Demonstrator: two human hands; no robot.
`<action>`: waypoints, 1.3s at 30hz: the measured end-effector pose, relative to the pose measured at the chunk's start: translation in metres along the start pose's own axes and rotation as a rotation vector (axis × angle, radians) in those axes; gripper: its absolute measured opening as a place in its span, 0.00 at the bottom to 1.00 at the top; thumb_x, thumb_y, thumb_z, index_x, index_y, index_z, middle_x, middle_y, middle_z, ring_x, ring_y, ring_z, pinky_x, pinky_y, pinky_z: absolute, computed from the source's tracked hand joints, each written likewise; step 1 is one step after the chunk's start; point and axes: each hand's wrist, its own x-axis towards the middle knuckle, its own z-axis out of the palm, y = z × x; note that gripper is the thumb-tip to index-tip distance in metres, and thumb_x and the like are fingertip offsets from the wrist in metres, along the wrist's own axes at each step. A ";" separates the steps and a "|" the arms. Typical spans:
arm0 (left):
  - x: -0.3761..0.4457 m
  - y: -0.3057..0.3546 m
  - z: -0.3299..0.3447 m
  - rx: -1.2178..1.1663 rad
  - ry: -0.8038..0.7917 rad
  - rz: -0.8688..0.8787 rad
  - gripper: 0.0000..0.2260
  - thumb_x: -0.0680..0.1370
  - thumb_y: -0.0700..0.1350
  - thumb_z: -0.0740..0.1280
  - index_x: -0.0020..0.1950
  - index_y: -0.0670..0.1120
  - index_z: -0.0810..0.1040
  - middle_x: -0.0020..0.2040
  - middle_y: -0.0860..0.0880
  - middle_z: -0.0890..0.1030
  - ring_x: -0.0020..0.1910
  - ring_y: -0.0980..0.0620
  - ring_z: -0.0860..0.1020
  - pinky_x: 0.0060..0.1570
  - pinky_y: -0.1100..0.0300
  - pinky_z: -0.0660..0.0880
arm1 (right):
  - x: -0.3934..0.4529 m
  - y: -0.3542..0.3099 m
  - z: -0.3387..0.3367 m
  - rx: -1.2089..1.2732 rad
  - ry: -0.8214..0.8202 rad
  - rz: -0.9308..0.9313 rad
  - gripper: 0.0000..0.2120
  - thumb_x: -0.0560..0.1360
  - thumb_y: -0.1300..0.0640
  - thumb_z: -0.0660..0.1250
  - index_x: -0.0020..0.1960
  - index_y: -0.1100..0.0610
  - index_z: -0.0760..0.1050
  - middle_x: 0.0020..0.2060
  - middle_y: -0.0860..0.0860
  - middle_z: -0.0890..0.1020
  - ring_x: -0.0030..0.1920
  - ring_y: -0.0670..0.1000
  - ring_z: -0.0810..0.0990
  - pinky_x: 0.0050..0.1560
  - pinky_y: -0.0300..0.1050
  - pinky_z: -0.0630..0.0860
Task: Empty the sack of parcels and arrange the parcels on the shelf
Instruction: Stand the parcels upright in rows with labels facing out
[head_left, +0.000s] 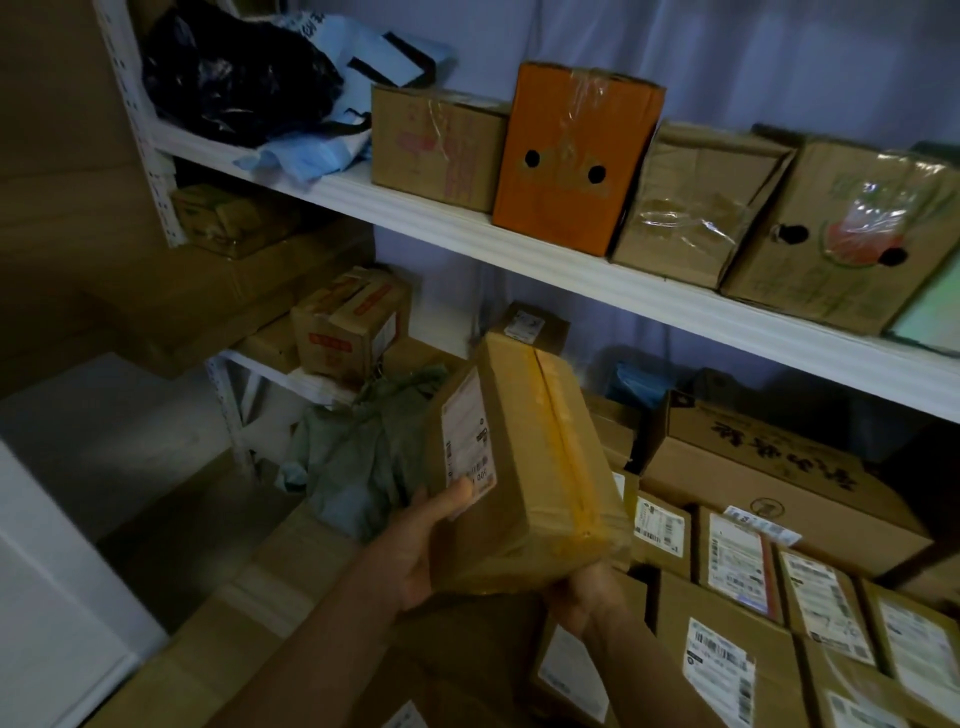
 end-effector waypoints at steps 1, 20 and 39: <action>0.001 -0.001 -0.001 -0.040 -0.004 0.025 0.44 0.57 0.49 0.82 0.70 0.46 0.69 0.66 0.38 0.76 0.65 0.37 0.73 0.64 0.36 0.68 | -0.001 0.000 0.001 -0.044 0.028 -0.008 0.09 0.80 0.63 0.58 0.44 0.60 0.75 0.41 0.59 0.79 0.43 0.56 0.78 0.44 0.50 0.77; 0.014 0.040 0.018 0.335 0.312 0.287 0.21 0.71 0.39 0.72 0.61 0.51 0.73 0.59 0.45 0.80 0.56 0.42 0.79 0.58 0.40 0.75 | 0.000 -0.092 0.004 -0.554 -0.254 -0.046 0.59 0.44 0.26 0.74 0.72 0.43 0.63 0.65 0.52 0.73 0.63 0.58 0.73 0.58 0.62 0.75; 0.078 -0.033 -0.084 2.012 0.273 -0.099 0.53 0.65 0.68 0.69 0.78 0.52 0.40 0.77 0.42 0.36 0.76 0.38 0.37 0.72 0.37 0.40 | 0.047 -0.041 -0.064 -0.205 -0.157 -0.034 0.54 0.44 0.44 0.82 0.67 0.57 0.70 0.57 0.60 0.82 0.54 0.59 0.82 0.45 0.52 0.79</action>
